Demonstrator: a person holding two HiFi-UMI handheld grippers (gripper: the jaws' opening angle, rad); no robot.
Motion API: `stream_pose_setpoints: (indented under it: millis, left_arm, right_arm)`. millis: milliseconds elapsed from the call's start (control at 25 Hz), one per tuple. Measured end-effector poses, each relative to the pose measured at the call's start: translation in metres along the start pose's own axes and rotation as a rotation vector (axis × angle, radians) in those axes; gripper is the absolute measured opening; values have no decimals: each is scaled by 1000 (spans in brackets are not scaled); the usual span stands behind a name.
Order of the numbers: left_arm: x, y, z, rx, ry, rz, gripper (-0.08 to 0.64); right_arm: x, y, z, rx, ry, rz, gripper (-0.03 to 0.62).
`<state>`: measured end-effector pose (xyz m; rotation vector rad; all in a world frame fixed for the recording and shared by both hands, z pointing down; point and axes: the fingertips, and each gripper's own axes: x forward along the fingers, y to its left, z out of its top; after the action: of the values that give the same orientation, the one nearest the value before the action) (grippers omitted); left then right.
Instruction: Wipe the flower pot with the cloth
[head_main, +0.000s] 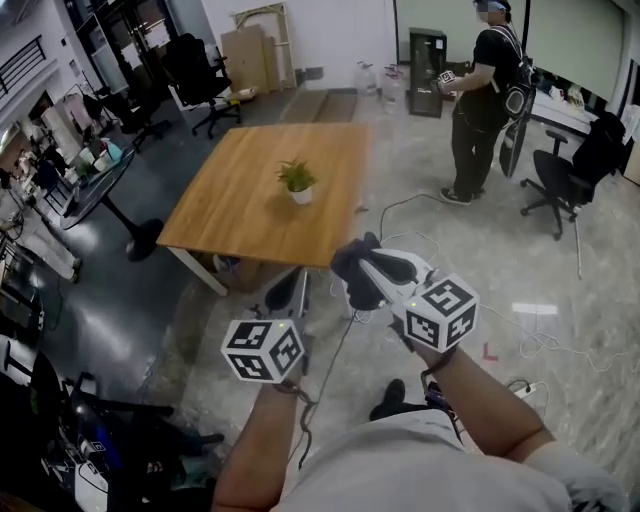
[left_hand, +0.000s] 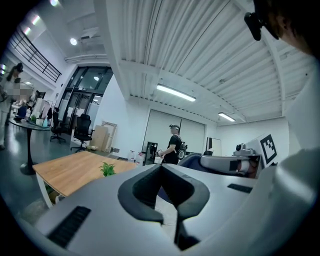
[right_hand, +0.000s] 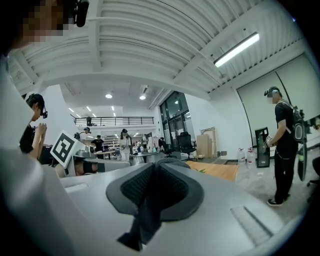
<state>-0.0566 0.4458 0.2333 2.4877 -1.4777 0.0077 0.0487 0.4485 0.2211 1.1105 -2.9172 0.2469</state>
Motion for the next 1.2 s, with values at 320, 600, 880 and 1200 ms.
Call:
stream_pose_setpoints:
  millis: [320,600,880,1200]
  left_arm:
    - [113,30,-3,-43,41,65,6]
    - [183,70,-9,-74,64,98,6]
    - [265,134,-1,-95,66,105,6]
    - [375,252,-4,-142,141,113,6]
  right_arm:
    - [49,-113,3,22,55,69,43]
    - [91,-175,-2,49,73,89,43]
    - [158,-239,-5,46,102,92,43]
    - [285,-319,-2,69,123,89,43]
